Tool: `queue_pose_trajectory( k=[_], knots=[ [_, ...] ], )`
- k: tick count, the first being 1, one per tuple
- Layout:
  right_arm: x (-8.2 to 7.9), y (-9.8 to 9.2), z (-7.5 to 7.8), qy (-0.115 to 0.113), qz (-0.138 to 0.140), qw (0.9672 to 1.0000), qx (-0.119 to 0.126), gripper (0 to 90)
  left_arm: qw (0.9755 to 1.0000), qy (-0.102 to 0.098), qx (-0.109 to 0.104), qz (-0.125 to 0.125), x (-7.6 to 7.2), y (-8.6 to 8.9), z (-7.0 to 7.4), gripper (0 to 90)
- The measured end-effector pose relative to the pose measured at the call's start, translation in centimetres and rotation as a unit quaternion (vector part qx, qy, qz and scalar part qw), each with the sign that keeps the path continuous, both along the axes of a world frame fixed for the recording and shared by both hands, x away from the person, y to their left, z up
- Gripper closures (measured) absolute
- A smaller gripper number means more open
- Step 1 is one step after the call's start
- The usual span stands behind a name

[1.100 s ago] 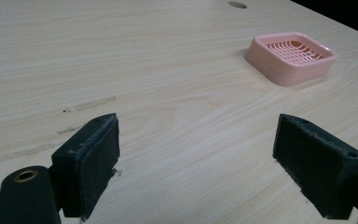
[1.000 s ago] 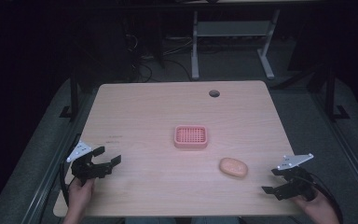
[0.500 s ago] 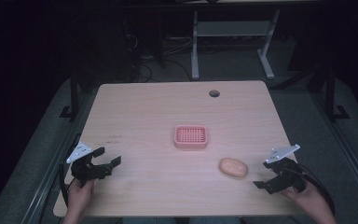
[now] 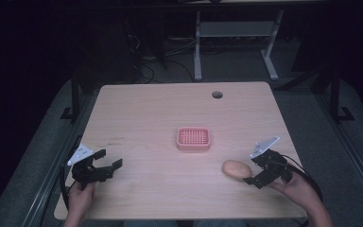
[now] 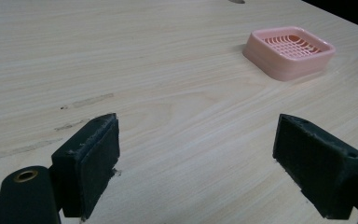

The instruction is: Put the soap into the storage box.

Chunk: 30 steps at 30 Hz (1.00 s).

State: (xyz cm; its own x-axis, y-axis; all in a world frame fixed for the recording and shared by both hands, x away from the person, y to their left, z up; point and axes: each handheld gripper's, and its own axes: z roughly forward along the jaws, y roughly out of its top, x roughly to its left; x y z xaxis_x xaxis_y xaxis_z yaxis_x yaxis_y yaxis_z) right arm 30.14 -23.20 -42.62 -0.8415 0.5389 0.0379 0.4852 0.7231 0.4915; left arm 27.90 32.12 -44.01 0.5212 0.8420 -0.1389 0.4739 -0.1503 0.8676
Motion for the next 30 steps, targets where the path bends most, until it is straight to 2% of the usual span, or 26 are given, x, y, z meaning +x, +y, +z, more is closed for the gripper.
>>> queue_pose_trajectory(
  k=[3, 6, 8, 9, 14, 23, 30],
  knots=[
    [0.4, 0.7, 0.0, 0.002, 0.008, 1.0, 0.0, 15.1, 1.0, 0.0, -0.002, 0.0, 0.0, 0.0, 0.0, 14.3],
    [0.8, 1.3, -0.1, -0.005, 0.02, 0.9998, -0.006, 15.1, 1.0, 0.001, -0.004, 0.002, 0.0, 0.0, 0.0, 14.3],
    [1.1, 1.7, -0.4, 0.0, 0.022, 0.9997, -0.014, 15.1, 1.0, 0.0, -0.004, 0.002, 0.0, 0.0, 0.0, 14.3],
    [1.4, 1.9, -0.8, 0.011, 0.021, 0.9996, -0.016, 15.1, 1.0, 0.0, -0.003, 0.002, -0.1, 0.0, 0.0, 14.3],
    [1.7, 2.1, -1.0, 0.017, 0.022, 0.9995, -0.012, 15.2, 1.0, 0.001, -0.004, 0.003, 0.0, 0.1, 0.0, 14.3],
    [2.6, 3.5, -1.7, 0.027, 0.028, 0.9983, -0.043, 16.0, 1.0, 0.002, -0.006, 0.002, 0.0, -0.1, 0.0, 14.3],
    [2.7, 4.2, -2.1, 0.032, 0.034, 0.9968, -0.065, 20.4, 1.0, 0.001, -0.005, 0.001, 0.1, -0.1, 0.0, 14.3]
  ],
)
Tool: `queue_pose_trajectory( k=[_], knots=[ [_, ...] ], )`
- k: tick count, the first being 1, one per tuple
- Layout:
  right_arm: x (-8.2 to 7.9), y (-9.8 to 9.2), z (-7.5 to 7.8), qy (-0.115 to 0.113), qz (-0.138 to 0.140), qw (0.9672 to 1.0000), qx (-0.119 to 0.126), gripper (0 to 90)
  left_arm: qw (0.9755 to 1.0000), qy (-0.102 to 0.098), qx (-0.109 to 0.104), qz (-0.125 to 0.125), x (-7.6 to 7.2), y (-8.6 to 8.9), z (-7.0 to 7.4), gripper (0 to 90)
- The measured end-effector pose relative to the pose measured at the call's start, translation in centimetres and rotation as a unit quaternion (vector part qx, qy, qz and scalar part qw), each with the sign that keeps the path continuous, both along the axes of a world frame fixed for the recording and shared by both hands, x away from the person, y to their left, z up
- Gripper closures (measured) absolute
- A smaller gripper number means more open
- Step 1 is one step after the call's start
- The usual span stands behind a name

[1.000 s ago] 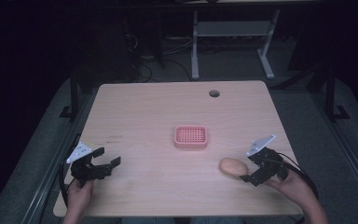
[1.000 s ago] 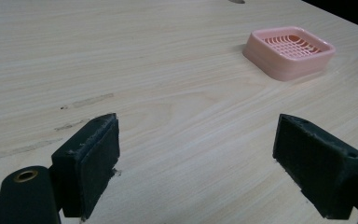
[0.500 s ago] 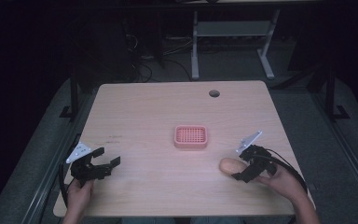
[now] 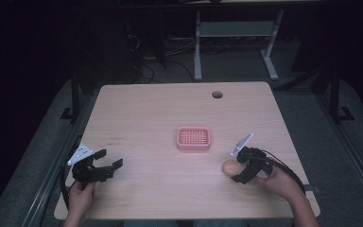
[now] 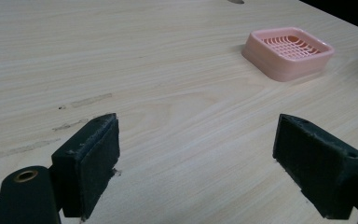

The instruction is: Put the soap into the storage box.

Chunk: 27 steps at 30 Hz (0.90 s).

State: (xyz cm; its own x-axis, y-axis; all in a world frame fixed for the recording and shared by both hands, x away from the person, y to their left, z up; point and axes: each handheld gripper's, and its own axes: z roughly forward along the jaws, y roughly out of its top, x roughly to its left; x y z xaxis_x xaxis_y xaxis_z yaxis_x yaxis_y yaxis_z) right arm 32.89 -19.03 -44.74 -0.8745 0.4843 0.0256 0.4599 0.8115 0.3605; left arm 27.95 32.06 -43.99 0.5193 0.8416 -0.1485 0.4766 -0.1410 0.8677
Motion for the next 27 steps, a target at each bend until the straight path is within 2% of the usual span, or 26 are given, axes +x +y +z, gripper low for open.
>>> queue_pose_trajectory(
  k=[9, 15, 27],
  knots=[
    [0.16, 0.3, -0.16, -0.002, 0.009, 0.9998, -0.015, 25.2, 1.0, 0.0, 0.002, -0.001, 0.05, 0.03, 0.05, 14.3],
    [0.11, 0.45, -0.09, 0.0, 0.008, 0.9999, -0.013, 29.4, 1.0, 0.001, 0.0, -0.001, 0.05, -0.03, 0.04, 14.3],
    [0.24, 0.32, -0.02, 0.004, 0.016, 0.9998, -0.013, 31.5, 1.0, 0.002, 0.003, -0.002, 0.05, -0.08, 0.05, 14.3]
  ],
)
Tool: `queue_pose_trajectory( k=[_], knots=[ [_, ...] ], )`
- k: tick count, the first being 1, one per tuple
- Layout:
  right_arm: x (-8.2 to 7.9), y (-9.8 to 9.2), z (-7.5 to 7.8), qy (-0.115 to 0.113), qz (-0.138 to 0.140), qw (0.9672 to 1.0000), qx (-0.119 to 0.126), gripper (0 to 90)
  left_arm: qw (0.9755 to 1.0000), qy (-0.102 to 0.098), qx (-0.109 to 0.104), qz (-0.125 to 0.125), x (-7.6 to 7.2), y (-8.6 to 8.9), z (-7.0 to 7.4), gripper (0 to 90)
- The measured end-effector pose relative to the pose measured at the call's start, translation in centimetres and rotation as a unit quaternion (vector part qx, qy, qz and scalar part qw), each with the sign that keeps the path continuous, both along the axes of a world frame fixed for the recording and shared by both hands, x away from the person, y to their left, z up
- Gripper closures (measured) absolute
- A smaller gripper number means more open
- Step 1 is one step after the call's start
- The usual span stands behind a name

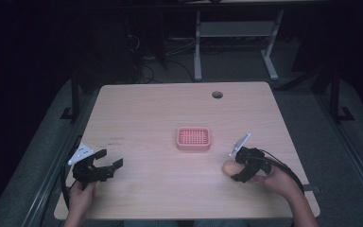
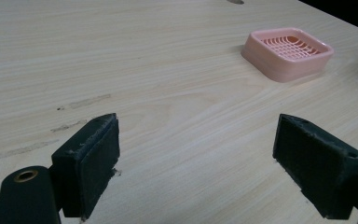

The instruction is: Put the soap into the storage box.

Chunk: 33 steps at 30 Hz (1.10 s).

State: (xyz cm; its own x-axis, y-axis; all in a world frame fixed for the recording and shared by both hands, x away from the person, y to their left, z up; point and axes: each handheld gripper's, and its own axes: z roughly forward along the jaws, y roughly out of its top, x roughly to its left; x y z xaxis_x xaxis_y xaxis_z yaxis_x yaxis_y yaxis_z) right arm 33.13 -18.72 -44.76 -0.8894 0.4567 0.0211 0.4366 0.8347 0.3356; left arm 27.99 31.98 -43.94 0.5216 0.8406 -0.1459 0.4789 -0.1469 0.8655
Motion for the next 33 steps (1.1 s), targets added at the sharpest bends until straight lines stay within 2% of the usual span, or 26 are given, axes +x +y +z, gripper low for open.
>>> queue_pose_trajectory(
  k=[7, 14, 16, 20, 33],
  knots=[
    [0.1, 0.0, 0.0, 0.002, 0.015, 0.9999, 0.006, 32.1, 1.0, -0.002, -0.002, 0.002, 0.0, 0.1, 0.0, 14.3],
    [0.0, 0.0, 0.2, -0.003, 0.016, 0.9998, 0.013, 32.2, 1.0, -0.003, -0.002, 0.001, 0.0, 0.1, 0.0, 14.3],
    [0.1, -0.1, 0.5, -0.004, 0.017, 0.9996, 0.02, 32.2, 1.0, -0.002, -0.003, 0.001, 0.0, 0.0, 0.0, 14.3],
    [0.2, 0.2, 1.0, -0.007, 0.02, 0.9997, 0.015, 32.2, 1.0, -0.001, -0.002, 0.001, 0.0, 0.0, 0.0, 14.3],
    [1.3, 1.7, 2.7, -0.015, 0.036, 0.999, 0.02, 32.2, 1.0, -0.002, -0.006, 0.003, 0.0, 0.1, 0.1, 14.3]
  ],
)
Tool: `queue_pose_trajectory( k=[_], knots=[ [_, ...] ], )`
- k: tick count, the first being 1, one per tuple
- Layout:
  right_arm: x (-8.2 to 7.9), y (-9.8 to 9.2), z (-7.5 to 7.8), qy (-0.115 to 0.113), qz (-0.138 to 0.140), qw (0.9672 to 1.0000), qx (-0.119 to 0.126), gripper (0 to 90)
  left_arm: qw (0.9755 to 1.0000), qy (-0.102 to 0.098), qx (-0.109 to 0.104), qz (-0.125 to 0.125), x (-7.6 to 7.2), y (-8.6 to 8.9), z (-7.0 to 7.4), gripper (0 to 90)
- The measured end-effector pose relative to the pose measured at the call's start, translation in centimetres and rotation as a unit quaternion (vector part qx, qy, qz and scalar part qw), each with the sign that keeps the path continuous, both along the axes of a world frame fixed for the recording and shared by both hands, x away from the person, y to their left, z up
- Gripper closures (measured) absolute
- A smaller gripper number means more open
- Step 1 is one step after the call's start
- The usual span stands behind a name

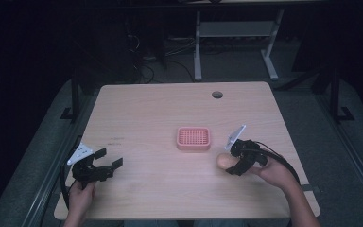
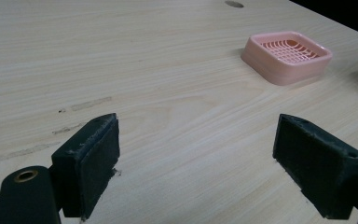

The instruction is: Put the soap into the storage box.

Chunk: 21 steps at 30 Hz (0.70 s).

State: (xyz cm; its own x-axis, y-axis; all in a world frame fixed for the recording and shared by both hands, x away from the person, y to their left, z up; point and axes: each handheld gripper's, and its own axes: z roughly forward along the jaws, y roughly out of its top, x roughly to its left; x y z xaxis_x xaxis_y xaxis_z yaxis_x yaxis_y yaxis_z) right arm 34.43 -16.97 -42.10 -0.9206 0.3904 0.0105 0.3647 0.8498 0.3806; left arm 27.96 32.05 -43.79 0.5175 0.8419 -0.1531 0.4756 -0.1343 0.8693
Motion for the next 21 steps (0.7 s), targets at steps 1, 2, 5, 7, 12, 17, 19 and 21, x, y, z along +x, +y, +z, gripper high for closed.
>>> queue_pose_trajectory(
  k=[1, 2, 5, 7, 12, 17, 19, 21],
  knots=[
    [0.0, 0.0, 0.0, 0.0, 0.0, 1.0, 0.0, 32.2, 1.0, 0.0, 0.0, 0.0, 0.0, 0.0, 0.0, 14.3],
    [0.2, 0.3, 0.2, -0.002, 0.004, 1.0, 0.001, 32.1, 1.0, -0.001, -0.002, 0.001, 0.0, 0.0, 0.0, 14.3],
    [0.5, 0.6, 0.5, -0.002, 0.006, 1.0, 0.002, 32.2, 1.0, -0.002, -0.005, 0.002, 0.0, -0.1, 0.0, 14.3],
    [0.8, 1.0, 0.8, -0.003, 0.007, 0.9999, 0.007, 32.1, 1.0, -0.002, -0.006, 0.002, 0.0, -0.1, 0.0, 14.3],
    [1.3, 1.5, 1.1, -0.005, 0.012, 0.9999, 0.005, 32.2, 1.0, -0.002, -0.007, 0.004, 0.0, -0.1, 0.0, 14.3],
    [1.7, 1.9, 1.4, -0.009, 0.016, 0.9998, 0.008, 32.2, 1.0, 0.0, -0.006, 0.004, 0.0, -0.1, 0.0, 14.3],
    [1.9, 1.9, 1.5, -0.005, 0.016, 0.9997, 0.017, 32.2, 1.0, 0.0, -0.005, 0.003, 0.0, -0.1, -0.1, 14.3],
    [2.1, 1.9, 1.5, -0.005, 0.014, 0.9998, 0.016, 32.1, 1.0, 0.003, -0.005, 0.005, 0.0, -0.1, -0.2, 14.3]
  ],
)
